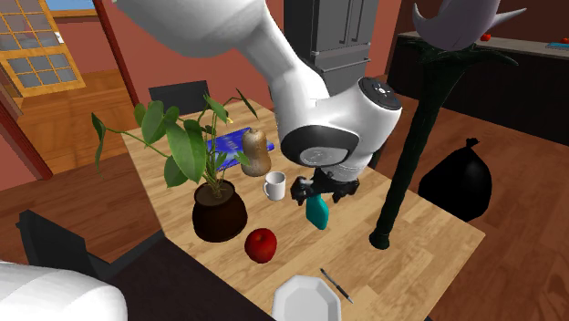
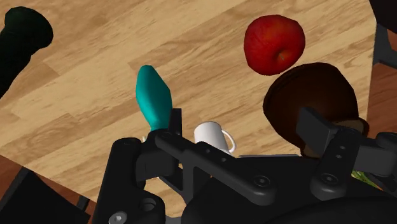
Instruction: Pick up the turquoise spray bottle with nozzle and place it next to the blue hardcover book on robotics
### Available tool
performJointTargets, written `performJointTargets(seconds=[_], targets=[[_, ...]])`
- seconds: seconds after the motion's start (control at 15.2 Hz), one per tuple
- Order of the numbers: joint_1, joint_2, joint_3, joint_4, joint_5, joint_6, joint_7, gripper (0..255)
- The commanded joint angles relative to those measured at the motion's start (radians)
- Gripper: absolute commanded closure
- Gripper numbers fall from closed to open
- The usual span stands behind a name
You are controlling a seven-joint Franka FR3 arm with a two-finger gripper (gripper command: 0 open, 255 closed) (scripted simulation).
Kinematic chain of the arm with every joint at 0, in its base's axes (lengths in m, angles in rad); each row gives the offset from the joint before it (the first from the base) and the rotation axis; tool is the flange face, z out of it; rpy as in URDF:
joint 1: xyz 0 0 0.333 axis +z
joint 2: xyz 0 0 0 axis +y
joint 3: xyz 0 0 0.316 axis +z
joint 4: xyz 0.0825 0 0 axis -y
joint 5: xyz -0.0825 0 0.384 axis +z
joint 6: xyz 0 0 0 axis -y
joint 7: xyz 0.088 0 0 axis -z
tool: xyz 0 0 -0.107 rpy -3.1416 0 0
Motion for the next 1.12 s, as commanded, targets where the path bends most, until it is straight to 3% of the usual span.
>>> performJointTargets(seconds=[0.0,0.2,0.46,0.73,1.06], targets=[[-0.018,0.127,0.02,0.073,0.167,-0.038,-0.173,0],[-0.097,0.283,0.099,0.181,0.321,-0.093,-0.344,0],[-0.189,0.458,0.193,0.331,0.441,-0.152,-0.497,0],[-0.263,0.613,0.272,0.493,0.507,-0.2,-0.599,0],[-0.334,0.8,0.351,0.718,0.542,-0.251,-0.678,0]])
